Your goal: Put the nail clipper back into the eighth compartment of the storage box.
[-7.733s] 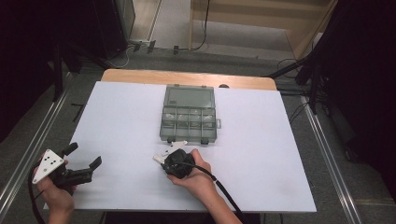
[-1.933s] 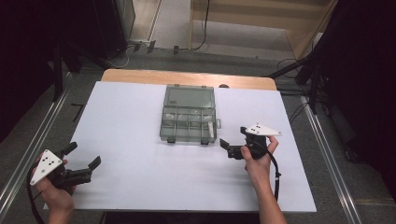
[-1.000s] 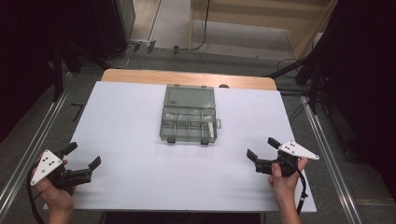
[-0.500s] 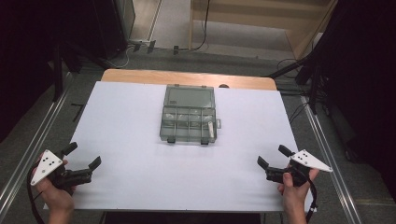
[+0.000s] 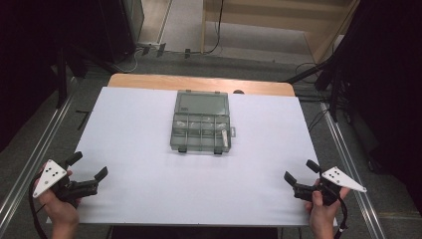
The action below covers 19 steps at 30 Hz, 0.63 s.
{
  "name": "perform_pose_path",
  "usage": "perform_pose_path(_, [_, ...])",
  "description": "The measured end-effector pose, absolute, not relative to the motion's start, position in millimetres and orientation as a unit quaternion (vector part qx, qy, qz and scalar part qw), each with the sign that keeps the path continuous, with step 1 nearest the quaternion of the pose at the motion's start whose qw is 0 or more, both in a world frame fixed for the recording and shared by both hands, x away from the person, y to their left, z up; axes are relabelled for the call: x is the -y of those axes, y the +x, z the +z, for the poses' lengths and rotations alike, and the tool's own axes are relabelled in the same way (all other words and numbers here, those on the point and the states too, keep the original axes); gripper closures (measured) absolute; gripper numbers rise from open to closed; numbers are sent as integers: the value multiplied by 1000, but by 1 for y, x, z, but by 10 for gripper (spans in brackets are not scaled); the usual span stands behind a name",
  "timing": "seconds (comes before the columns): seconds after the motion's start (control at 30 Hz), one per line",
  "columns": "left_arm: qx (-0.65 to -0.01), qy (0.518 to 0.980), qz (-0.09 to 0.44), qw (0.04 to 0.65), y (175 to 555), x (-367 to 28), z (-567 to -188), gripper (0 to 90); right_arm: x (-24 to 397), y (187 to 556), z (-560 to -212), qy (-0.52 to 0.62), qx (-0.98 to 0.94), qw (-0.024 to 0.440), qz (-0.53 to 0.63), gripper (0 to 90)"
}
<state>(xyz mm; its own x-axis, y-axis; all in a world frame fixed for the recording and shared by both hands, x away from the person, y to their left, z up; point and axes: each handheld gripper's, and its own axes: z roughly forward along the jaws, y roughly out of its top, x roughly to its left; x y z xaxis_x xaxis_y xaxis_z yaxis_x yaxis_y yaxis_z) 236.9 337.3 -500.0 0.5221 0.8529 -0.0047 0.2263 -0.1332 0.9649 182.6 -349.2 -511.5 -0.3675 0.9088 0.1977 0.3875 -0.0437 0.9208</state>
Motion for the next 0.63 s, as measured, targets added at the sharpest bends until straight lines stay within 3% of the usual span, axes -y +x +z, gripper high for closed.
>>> perform_pose_path(0.63, [-391, 692, 294, 531, 237, -338, -500, 0, 372, 171, -514, 511, -627, 266, 524, 0])
